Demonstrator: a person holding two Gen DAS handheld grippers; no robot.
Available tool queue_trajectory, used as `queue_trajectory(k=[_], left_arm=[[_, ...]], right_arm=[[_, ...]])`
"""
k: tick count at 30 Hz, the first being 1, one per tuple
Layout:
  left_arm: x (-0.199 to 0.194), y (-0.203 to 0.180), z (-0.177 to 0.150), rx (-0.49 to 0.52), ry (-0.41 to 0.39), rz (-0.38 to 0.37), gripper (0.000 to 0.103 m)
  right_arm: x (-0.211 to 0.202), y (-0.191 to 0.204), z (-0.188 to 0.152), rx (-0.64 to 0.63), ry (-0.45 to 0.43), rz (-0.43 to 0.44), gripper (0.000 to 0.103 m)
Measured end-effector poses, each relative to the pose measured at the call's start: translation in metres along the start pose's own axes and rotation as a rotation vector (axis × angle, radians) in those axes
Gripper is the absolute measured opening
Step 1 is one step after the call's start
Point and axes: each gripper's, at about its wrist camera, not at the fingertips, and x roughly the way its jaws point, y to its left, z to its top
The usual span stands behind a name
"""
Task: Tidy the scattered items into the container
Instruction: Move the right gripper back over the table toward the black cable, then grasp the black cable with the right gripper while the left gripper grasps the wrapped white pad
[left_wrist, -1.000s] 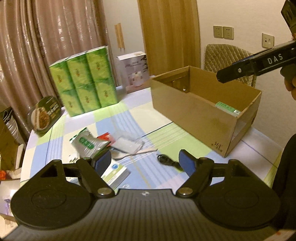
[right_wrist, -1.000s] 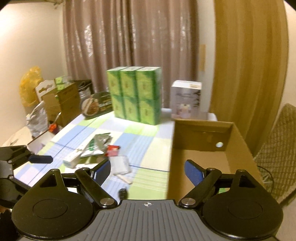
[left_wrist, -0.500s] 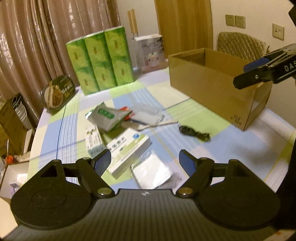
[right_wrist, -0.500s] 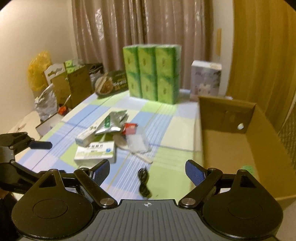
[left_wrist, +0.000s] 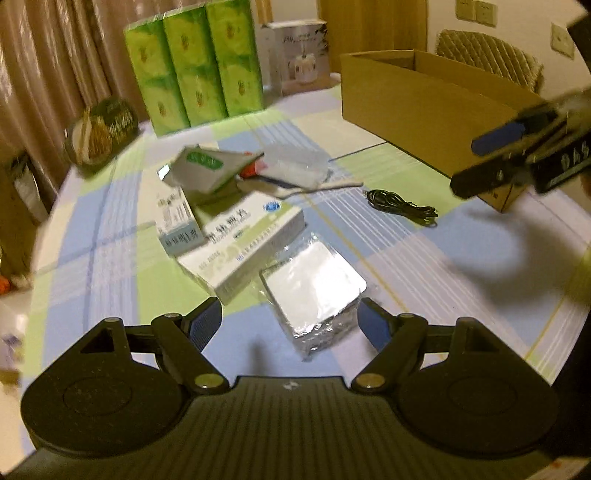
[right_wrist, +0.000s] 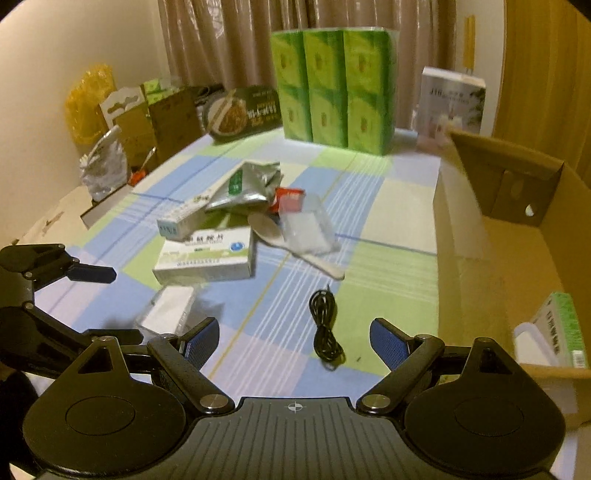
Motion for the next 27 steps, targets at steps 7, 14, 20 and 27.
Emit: queue_trajectory(k=[7,14,20,27], left_arm=[[0.022,-0.007,-0.003,-0.06,0.046,-0.03,0.077],[0.038,-0.006,-0.002,-0.211,0.035,-0.001,0.088],[0.045,-0.005,0.004,-0.302,0.009,0.013,0.088],[0.051,-0.016,0.004,-0.29,0.014,0.042,0.09]], right_arm=[[0.024,-0.008,0.003,0.018,0.036,0.009,0.086],[0.04,-0.013,0.009,0.039,0.054,0.008,0.086],[0.05,-0.012,0.012,0.031,0.064,0.01,0.086],[0.057,-0.013,0.015,0.037,0.07,0.01,0.086]])
